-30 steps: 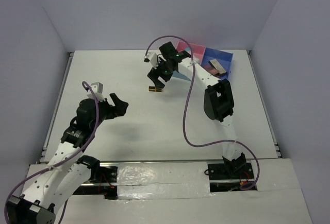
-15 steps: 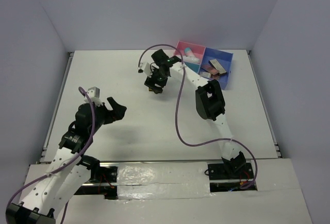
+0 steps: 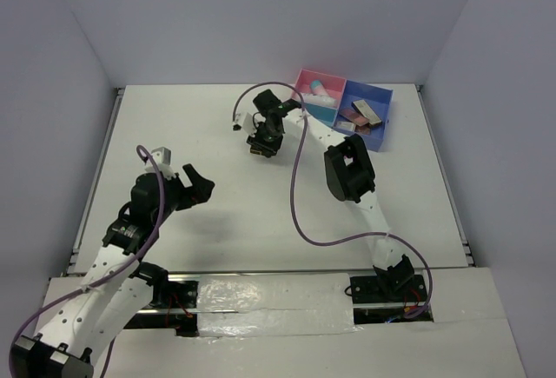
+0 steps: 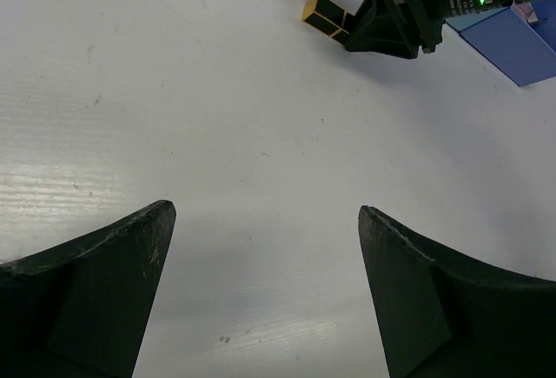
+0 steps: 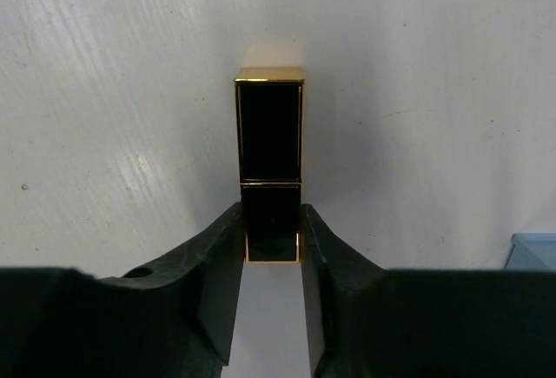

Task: Organize the makeup

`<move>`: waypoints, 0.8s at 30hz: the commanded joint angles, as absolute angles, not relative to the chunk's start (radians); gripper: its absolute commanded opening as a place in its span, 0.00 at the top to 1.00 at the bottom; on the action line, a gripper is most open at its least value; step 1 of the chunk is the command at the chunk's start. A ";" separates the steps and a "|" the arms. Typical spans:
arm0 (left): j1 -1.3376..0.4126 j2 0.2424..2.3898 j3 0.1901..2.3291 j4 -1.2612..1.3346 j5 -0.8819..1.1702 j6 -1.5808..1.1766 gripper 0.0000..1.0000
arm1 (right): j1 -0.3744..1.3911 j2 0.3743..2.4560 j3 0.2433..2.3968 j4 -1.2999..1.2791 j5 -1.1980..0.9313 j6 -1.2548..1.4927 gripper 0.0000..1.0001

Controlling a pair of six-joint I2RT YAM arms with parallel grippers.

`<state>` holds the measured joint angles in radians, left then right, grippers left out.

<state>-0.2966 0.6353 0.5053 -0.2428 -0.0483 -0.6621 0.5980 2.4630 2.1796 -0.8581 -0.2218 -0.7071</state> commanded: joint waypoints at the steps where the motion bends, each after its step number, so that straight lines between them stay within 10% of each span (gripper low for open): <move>1: -0.291 0.641 0.502 -0.183 -0.038 -0.676 0.01 | 0.609 2.465 2.183 -0.861 -0.215 -0.729 0.68; 24: -0.290 0.745 0.451 -0.014 0.012 -0.687 0.01 | 0.466 1.940 1.835 -0.651 -0.279 -0.770 0.89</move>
